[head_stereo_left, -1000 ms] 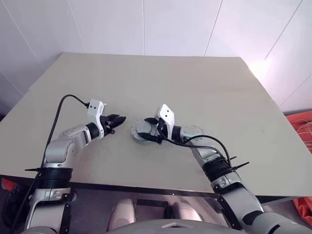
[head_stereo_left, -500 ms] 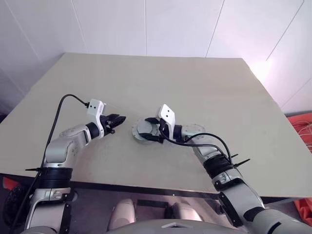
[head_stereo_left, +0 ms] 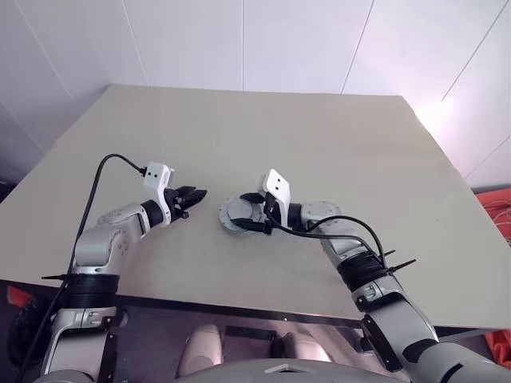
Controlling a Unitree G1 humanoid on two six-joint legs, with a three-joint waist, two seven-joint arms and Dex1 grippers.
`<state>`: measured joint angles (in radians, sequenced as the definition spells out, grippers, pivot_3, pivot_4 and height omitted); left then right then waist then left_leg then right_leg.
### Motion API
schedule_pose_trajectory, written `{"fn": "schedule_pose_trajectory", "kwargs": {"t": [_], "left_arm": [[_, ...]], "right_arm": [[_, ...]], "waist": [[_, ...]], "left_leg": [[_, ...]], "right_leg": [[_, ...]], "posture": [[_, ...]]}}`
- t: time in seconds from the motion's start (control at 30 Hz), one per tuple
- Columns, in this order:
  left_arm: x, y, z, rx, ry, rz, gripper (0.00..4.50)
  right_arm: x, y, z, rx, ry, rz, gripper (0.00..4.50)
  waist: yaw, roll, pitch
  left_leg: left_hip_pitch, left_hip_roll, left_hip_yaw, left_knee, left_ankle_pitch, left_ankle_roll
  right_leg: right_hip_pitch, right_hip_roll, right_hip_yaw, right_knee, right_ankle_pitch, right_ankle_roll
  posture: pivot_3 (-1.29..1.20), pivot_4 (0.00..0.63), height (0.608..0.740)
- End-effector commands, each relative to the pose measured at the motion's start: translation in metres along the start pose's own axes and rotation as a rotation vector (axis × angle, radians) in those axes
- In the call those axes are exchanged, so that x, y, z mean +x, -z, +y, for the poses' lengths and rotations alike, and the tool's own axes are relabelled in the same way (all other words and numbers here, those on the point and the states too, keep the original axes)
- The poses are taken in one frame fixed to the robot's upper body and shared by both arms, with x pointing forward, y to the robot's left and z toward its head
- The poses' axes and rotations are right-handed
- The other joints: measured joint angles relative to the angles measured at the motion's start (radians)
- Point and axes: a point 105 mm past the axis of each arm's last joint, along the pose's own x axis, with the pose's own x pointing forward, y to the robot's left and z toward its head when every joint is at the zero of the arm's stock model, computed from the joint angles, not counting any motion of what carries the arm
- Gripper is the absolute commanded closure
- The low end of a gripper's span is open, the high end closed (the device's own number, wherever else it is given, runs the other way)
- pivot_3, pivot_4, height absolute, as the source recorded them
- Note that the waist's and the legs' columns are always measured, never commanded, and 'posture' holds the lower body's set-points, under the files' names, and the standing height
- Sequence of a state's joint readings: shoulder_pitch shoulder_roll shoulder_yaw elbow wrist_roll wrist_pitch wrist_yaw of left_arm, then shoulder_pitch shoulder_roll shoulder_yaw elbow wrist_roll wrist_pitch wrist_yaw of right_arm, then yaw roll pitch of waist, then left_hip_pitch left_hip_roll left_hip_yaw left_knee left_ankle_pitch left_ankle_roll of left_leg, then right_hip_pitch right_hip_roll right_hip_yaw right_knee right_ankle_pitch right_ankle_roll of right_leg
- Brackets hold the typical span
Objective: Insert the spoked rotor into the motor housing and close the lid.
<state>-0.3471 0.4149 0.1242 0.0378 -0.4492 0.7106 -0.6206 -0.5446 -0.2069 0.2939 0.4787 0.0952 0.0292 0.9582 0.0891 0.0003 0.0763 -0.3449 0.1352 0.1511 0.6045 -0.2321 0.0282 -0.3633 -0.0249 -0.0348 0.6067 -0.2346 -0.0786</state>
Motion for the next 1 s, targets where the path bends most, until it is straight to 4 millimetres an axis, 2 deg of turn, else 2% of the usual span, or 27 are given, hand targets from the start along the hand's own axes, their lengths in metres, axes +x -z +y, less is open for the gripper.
{"fn": "schedule_pose_trajectory", "kwargs": {"t": [0.03,0.17,0.4,0.6,0.67,0.87,0.97,1.0], "left_arm": [[0.005,-0.014,-0.009,0.004,0.028,-0.045,2.43],[0.007,-0.015,-0.011,-0.016,0.037,-0.048,2.43],[0.024,-0.021,-0.034,-0.109,0.127,-0.050,2.43],[0.027,-0.024,-0.043,-0.207,0.175,-0.058,2.43],[0.029,-0.021,-0.048,-0.272,0.206,-0.030,2.43],[0.031,0.008,-0.055,-0.441,0.242,0.102,2.43],[0.028,0.025,-0.053,-0.474,0.212,0.179,2.43],[0.026,0.029,-0.050,-0.480,0.194,0.198,2.61]], "right_arm": [[-0.006,0.041,0.007,0.050,-0.007,0.141,1.35],[-0.010,0.050,0.010,0.052,-0.008,0.164,1.35],[-0.009,0.047,0.008,0.046,-0.004,0.156,1.35],[-0.009,0.045,0.009,0.049,-0.017,0.154,1.35],[-0.010,0.045,0.009,0.047,-0.018,0.155,1.35],[-0.009,0.043,0.009,0.042,-0.016,0.150,1.35],[-0.010,0.043,0.009,0.041,-0.013,0.150,1.35],[-0.010,0.043,0.008,0.040,-0.011,0.150,1.35]], "waist": [[0.001,0.000,0.000],[0.002,0.001,-0.001],[0.005,0.001,-0.002],[0.004,0.002,-0.003],[0.004,0.002,-0.003],[0.004,0.002,-0.003],[0.004,0.003,-0.004],[0.004,0.004,-0.005]], "left_leg": [[0.001,0.000,0.000,0.000,0.000,0.000],[0.004,0.000,0.000,0.000,0.000,0.000],[0.004,0.000,0.000,0.000,0.000,0.000],[0.003,0.000,0.000,-0.001,0.000,0.001],[0.003,0.000,0.000,-0.001,0.000,0.001],[0.003,0.000,0.000,-0.001,-0.001,0.001],[0.002,0.000,0.000,-0.001,-0.001,0.001],[0.003,0.000,0.000,-0.001,-0.001,0.001]], "right_leg": [[0.001,0.000,0.000,0.000,0.000,0.000],[0.004,0.000,0.000,0.000,0.000,0.000],[0.004,0.000,0.000,0.000,0.000,0.000],[0.004,0.000,0.000,0.000,0.000,0.000],[0.003,0.000,0.000,0.000,0.000,0.000],[0.003,0.000,0.000,-0.001,0.000,0.000],[0.003,0.000,0.000,-0.001,0.000,0.000],[0.003,0.000,0.000,-0.001,0.000,0.000]], "posture": [[0.00,0.000,0.740],[0.00,0.000,0.740],[0.00,0.000,0.740],[0.00,0.000,0.740],[0.00,0.000,0.740],[0.00,0.000,0.740],[0.00,0.000,0.740],[0.00,0.000,0.740]]}}
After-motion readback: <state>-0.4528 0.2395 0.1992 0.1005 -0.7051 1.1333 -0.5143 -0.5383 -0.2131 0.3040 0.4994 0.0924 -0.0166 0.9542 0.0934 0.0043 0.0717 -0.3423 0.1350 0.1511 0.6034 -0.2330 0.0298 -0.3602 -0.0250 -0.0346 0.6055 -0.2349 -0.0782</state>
